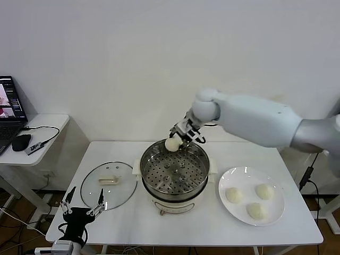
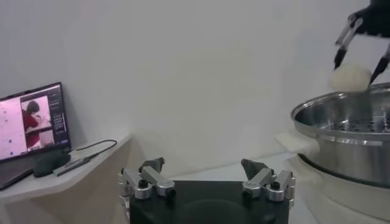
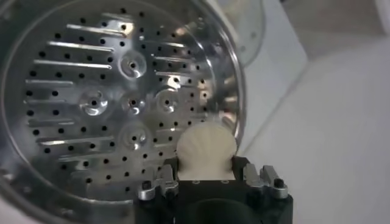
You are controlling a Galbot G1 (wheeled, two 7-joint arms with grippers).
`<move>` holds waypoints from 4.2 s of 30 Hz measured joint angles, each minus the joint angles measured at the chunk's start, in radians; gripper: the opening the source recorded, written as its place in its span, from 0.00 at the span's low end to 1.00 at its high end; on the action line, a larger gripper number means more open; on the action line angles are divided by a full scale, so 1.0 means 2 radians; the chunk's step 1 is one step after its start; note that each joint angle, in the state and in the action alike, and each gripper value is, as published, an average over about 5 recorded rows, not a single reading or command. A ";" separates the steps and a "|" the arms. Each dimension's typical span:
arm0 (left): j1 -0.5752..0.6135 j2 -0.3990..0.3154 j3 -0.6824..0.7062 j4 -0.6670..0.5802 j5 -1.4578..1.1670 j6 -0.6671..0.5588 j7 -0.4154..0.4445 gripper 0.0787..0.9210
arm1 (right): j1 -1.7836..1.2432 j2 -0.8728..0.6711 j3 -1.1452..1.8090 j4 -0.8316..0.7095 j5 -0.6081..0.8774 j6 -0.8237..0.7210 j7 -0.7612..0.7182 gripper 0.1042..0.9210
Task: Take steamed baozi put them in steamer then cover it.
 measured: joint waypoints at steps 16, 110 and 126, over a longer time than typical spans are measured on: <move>-0.003 -0.004 0.004 0.002 0.001 0.000 0.002 0.88 | -0.040 0.027 0.003 -0.040 -0.090 0.085 0.027 0.59; -0.013 0.016 -0.012 0.004 0.002 0.011 0.038 0.88 | -0.301 -0.271 0.198 0.121 -0.028 -0.250 -0.009 0.80; -0.012 0.014 -0.009 0.001 0.005 0.013 0.037 0.88 | -0.292 -0.272 0.197 0.119 -0.025 -0.254 -0.025 0.57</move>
